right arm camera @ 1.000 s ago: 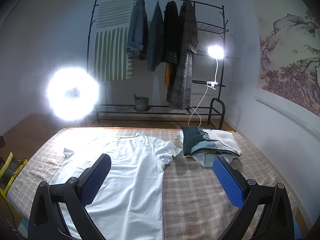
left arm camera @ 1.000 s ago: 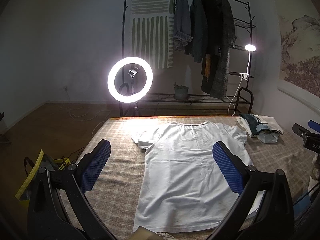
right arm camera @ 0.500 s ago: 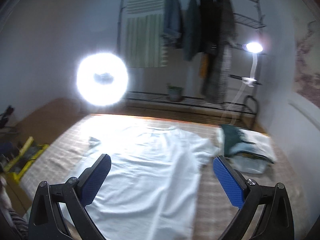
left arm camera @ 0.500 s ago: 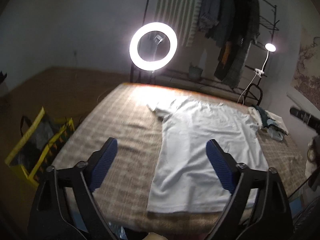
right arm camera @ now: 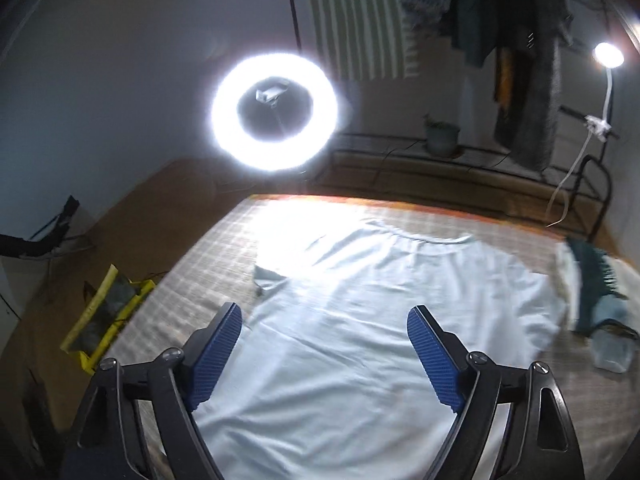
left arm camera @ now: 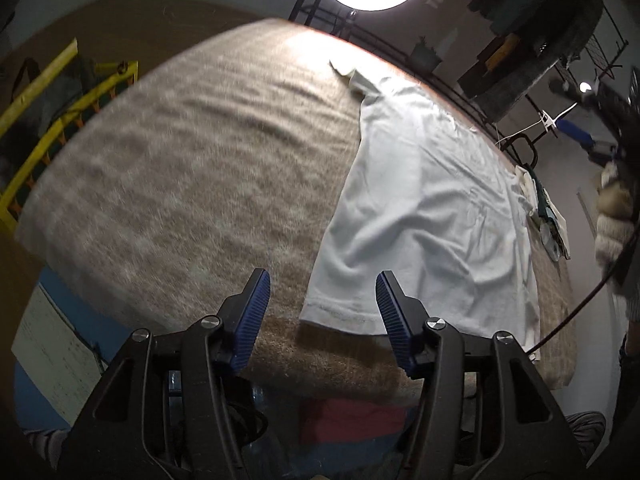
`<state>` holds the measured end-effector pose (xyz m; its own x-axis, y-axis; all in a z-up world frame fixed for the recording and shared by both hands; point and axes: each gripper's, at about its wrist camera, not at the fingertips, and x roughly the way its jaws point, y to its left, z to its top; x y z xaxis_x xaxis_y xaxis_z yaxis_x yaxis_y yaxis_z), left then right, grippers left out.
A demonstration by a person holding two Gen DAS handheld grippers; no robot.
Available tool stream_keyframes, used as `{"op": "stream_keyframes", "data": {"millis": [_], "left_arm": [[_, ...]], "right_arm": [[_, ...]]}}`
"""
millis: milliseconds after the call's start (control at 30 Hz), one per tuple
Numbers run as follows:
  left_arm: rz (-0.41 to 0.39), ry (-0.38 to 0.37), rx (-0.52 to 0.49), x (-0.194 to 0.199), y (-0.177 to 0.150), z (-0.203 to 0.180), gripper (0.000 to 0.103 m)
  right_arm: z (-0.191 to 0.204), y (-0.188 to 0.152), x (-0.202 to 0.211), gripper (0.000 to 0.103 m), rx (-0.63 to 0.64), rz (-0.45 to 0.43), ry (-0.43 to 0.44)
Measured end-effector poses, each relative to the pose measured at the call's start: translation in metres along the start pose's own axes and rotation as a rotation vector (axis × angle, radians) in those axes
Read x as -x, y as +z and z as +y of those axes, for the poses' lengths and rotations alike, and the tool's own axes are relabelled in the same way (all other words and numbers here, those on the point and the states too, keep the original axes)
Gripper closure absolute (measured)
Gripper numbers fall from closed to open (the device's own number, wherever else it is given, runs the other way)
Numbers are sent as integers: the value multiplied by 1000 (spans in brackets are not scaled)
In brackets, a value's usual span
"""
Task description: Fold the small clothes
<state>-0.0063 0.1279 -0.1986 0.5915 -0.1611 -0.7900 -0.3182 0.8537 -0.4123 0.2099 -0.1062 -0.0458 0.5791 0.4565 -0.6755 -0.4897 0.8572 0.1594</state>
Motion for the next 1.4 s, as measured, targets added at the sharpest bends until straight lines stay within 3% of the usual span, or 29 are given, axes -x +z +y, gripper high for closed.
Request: {"op": "stream_keyframes", "data": {"millis": [267,367,400,467,533,800,967,1233,1300,1333,1400], "left_arm": [[89,2,88,-33,-12,3,49],[76,22,70,-38,-9,-2,52],[75,21,73,-40,-7,-3,56],[82,15,81,-44,-5,-3,80],[87,12,83,-47,-4,-2,96],[69,-72,107,-45,2,-4,103],[61,-78,131,-41,5,4,103],[40,-71,97,-35,5,-1,103],[34,-70,79,-32,6,-3,103],[31,-67,73,-31,7,-4,103],[27,-66,69,-30,5,-4,103]], "right_arm": [[37,35,-84,20,17,115,77],[48,46,-116,20,28,151,84],[52,50,-132,21,26,164,82],[58,55,-154,22,27,185,85],[68,59,-184,24,40,216,80],[107,58,-274,31,135,298,41],[124,52,-321,35,188,328,-11],[117,44,-356,68,213,352,-71],[117,44,-354,93,247,345,-76],[116,44,-354,98,252,344,-70],[110,48,-350,100,242,331,-64]]}}
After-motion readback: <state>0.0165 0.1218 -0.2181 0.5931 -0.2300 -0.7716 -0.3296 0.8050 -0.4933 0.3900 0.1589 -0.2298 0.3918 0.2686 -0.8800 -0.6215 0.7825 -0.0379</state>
